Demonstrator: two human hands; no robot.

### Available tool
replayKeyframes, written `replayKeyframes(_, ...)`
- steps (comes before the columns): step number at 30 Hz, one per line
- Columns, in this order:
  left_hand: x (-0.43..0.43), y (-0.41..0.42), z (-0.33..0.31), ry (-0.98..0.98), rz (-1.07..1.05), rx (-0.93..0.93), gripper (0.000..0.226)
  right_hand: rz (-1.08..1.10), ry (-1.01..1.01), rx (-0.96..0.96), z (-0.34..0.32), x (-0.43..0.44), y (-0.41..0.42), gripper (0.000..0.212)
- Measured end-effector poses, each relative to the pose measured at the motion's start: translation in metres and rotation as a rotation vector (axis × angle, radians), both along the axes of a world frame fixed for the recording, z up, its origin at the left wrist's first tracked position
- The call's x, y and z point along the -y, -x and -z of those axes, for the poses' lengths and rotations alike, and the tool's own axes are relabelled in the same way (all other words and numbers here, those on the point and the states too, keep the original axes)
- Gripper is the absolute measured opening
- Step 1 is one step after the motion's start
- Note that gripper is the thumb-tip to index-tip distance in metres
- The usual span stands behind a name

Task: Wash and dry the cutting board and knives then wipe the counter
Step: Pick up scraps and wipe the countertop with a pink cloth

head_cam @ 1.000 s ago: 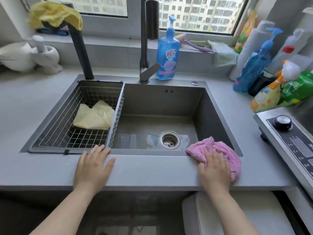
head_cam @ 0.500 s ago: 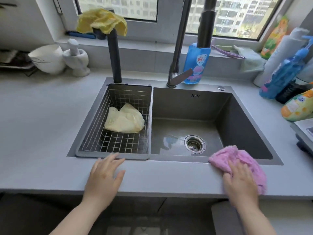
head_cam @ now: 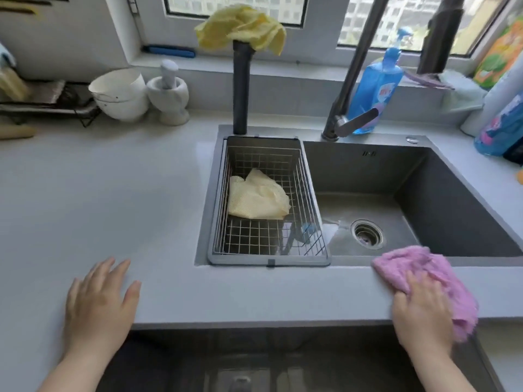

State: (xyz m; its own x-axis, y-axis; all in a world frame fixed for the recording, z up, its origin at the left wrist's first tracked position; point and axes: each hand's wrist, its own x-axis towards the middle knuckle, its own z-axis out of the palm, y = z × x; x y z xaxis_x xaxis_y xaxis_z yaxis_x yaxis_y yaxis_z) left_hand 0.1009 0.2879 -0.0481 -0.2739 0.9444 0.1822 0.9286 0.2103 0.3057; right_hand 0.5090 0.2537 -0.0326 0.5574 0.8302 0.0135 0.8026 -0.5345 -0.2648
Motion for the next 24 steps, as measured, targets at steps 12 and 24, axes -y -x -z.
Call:
replayKeyframes(12,0.007,0.031,-0.003,0.132,0.062,0.122,0.042,-0.757,0.047,0.081,0.005,0.008,0.225,0.052)
replayKeyframes(24,-0.009,0.127,-0.004,0.092,-0.257,0.147,0.045,-1.306,0.200,0.086,-0.010,-0.086,0.340,0.065)
